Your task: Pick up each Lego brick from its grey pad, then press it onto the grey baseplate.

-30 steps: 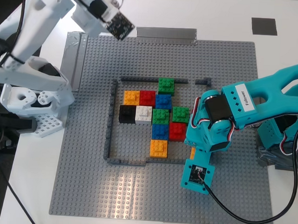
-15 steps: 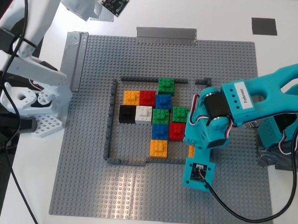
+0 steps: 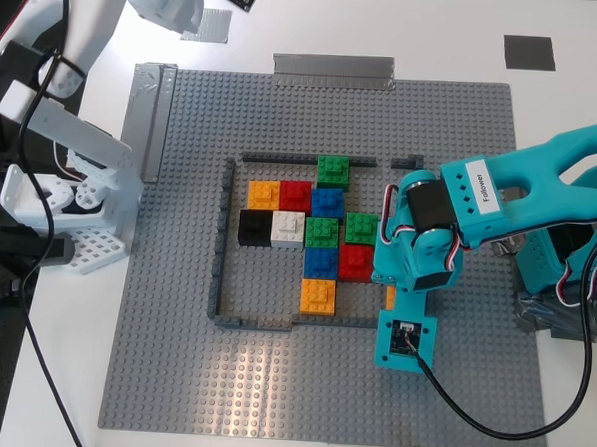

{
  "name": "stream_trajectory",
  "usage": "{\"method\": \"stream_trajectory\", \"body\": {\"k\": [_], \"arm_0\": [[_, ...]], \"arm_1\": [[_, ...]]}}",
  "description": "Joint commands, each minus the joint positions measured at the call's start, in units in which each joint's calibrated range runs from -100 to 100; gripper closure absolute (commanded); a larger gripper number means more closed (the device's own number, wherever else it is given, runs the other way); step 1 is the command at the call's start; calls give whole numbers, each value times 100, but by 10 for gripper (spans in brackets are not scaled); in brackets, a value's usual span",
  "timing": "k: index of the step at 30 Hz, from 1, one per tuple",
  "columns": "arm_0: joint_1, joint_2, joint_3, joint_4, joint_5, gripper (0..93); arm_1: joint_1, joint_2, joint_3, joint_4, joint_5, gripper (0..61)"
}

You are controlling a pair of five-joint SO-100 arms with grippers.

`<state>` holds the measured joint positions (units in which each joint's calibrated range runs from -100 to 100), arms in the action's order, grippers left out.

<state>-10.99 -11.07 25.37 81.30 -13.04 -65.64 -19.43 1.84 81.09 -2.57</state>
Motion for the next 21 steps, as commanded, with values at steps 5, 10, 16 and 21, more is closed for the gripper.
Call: {"method": "stream_trajectory", "body": {"k": [5, 10, 16, 21], "arm_0": [[87, -51, 123, -116, 36, 927], [51, -17, 114, -254, 36, 927], [43, -17, 114, -254, 32, 927], [43, -17, 114, -254, 32, 927]], "arm_1": [[169, 578, -1344, 377, -288, 612], [263, 1505, -2066, 597, -220, 612], [445, 1960, -2238, 597, -137, 612], [510, 2183, -1940, 68, -19, 612]]}}
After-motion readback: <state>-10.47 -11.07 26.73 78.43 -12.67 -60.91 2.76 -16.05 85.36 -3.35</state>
